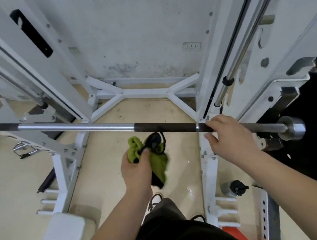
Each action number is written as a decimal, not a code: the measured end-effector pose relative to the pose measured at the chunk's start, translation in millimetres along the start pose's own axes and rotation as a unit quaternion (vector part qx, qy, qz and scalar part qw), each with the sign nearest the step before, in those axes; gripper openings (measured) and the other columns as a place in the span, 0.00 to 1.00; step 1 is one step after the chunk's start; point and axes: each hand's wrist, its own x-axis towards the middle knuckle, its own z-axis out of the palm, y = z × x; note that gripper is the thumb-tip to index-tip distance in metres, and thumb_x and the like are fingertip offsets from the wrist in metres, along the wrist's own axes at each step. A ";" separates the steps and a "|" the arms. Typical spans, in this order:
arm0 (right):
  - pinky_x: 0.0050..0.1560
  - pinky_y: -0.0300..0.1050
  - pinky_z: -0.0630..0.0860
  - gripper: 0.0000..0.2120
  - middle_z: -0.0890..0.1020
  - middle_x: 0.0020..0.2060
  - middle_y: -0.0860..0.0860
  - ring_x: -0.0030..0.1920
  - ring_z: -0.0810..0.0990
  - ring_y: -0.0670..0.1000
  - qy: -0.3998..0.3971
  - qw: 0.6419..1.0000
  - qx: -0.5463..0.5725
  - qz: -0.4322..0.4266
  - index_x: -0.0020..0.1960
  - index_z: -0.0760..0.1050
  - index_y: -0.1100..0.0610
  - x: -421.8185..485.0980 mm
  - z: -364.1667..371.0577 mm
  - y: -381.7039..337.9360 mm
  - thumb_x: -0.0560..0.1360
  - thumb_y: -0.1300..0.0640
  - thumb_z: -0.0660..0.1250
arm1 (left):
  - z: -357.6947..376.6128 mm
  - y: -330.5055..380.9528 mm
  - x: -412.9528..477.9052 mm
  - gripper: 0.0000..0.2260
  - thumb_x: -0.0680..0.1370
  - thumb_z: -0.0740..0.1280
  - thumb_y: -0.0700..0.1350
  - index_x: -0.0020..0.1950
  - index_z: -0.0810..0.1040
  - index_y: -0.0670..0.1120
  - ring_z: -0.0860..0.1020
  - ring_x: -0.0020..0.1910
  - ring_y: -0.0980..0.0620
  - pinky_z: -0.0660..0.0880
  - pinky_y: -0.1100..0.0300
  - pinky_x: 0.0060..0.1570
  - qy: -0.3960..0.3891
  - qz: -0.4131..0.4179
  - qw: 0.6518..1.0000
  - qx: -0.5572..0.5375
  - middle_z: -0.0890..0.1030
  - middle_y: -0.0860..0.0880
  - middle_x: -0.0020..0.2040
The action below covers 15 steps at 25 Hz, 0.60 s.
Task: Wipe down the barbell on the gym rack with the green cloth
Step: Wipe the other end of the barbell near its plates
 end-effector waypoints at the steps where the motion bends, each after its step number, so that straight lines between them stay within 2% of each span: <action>1: 0.45 0.48 0.77 0.14 0.79 0.54 0.49 0.56 0.77 0.54 -0.013 1.000 -0.007 -0.005 0.61 0.80 0.55 1.6 3.8 -4.5 0.78 0.52 0.69 | 7.6 3.6 10.2 0.08 0.76 0.73 0.41 0.53 0.81 0.51 0.84 0.52 0.43 0.81 0.52 0.50 0.007 -0.025 0.999 -0.041 0.85 0.46 0.50; 4: 0.43 0.49 0.77 0.13 0.77 0.52 0.50 0.53 0.76 0.54 -0.019 1.000 -0.011 0.005 0.61 0.80 0.56 4.0 9.6 -10.6 0.78 0.54 0.67 | 50.9 15.1 31.8 0.16 0.74 0.67 0.38 0.61 0.77 0.47 0.82 0.50 0.41 0.80 0.50 0.52 -0.019 -0.088 0.967 -0.238 0.85 0.42 0.54; 6: 0.43 0.50 0.78 0.13 0.77 0.52 0.50 0.53 0.76 0.55 -0.016 1.000 -0.006 0.011 0.61 0.80 0.56 2.8 9.7 -9.8 0.78 0.56 0.67 | 79.9 8.9 21.7 0.20 0.74 0.65 0.39 0.66 0.77 0.50 0.84 0.55 0.44 0.80 0.47 0.59 -0.021 -0.117 0.950 -0.288 0.85 0.45 0.58; 8: 0.45 0.51 0.79 0.16 0.78 0.56 0.50 0.56 0.76 0.56 -0.022 1.000 0.018 0.010 0.64 0.80 0.55 -0.6 9.1 -7.9 0.77 0.59 0.67 | 102.1 -2.2 -5.2 0.20 0.76 0.63 0.37 0.66 0.78 0.50 0.85 0.56 0.45 0.81 0.45 0.60 -0.048 -0.138 0.959 -0.243 0.86 0.45 0.58; 11: 0.50 0.52 0.81 0.19 0.78 0.64 0.49 0.62 0.77 0.55 -0.036 0.998 0.047 0.003 0.67 0.79 0.55 -5.6 2.6 0.9 0.77 0.61 0.65 | 114.7 -0.8 -38.2 0.12 0.77 0.64 0.33 0.57 0.81 0.43 0.85 0.50 0.42 0.83 0.48 0.54 -0.142 -0.176 0.965 -0.135 0.86 0.39 0.53; 13: 0.51 0.51 0.81 0.20 0.77 0.66 0.48 0.63 0.77 0.54 -0.033 0.998 0.045 -0.004 0.67 0.79 0.55 -10.6 -3.7 10.0 0.76 0.62 0.65 | 103.7 7.4 -26.0 0.10 0.77 0.64 0.32 0.53 0.82 0.41 0.85 0.45 0.42 0.83 0.48 0.50 -0.087 -0.165 0.968 -0.167 0.86 0.39 0.49; 15: 0.50 0.52 0.81 0.21 0.76 0.66 0.47 0.62 0.77 0.53 -0.045 0.998 0.045 -0.005 0.69 0.78 0.54 -18.4 -8.8 18.7 0.76 0.62 0.65 | 84.7 8.6 2.3 0.13 0.76 0.62 0.31 0.55 0.81 0.41 0.84 0.45 0.40 0.84 0.50 0.46 0.033 -0.100 0.971 -0.216 0.84 0.40 0.47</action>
